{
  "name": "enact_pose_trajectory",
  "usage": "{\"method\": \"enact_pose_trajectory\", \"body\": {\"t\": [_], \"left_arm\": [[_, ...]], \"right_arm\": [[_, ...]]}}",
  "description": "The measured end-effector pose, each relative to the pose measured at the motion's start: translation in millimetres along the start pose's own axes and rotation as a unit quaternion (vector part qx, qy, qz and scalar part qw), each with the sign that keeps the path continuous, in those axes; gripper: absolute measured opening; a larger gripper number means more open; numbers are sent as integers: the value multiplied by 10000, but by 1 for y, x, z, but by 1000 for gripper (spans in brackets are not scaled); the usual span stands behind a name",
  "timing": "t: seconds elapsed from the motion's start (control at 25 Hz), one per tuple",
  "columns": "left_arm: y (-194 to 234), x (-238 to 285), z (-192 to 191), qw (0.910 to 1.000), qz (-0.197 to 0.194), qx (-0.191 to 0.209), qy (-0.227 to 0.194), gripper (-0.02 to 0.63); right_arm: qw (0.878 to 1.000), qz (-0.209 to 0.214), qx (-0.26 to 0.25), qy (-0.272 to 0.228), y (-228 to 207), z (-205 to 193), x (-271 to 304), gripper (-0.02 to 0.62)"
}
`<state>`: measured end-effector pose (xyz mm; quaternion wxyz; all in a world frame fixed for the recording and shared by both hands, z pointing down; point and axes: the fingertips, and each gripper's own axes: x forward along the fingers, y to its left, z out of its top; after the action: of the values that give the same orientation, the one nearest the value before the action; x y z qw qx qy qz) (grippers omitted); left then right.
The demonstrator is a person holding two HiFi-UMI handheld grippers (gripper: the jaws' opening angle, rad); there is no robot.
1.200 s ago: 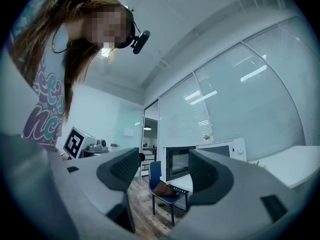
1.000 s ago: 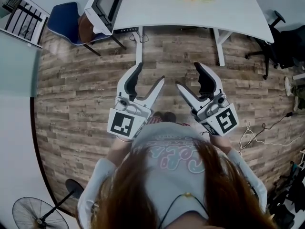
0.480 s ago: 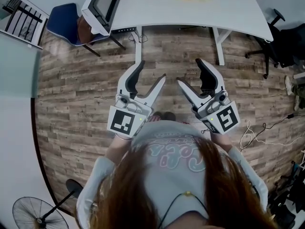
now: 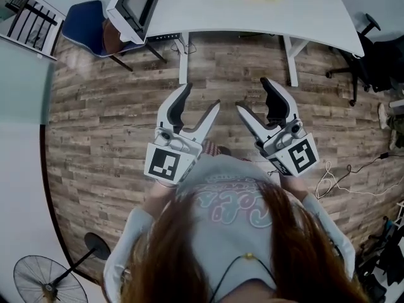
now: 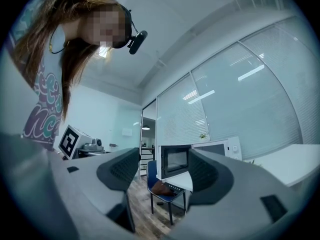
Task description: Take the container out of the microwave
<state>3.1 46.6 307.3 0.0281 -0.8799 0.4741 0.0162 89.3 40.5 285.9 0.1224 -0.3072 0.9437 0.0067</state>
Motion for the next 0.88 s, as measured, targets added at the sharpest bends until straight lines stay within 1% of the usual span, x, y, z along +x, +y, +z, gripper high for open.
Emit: {"method": "enact_pose_trajectory", "body": {"t": [0.16,0.28,0.4,0.68,0.88], "left_arm": [[4,-2,-4,9999,90,-23,41,256],[9,-4,-1,9999,156,-22,-31,256],[19,-2,-6,9998,194,-33,25,256],[33,33,-13,10000,25,-6,-50,257],[60,58,-15,9999,35,-85,-57,256]], "right_arm": [[10000,94,6,-1,2,-1,6,299],[9999,140,36,21,3,-6,10,299],[9999,139,33,48,0,-11,16,299],[9999,0,-89,123,-26,-22,33,299],[9999,-19,-129,102,-50,-29,60,299]]}}
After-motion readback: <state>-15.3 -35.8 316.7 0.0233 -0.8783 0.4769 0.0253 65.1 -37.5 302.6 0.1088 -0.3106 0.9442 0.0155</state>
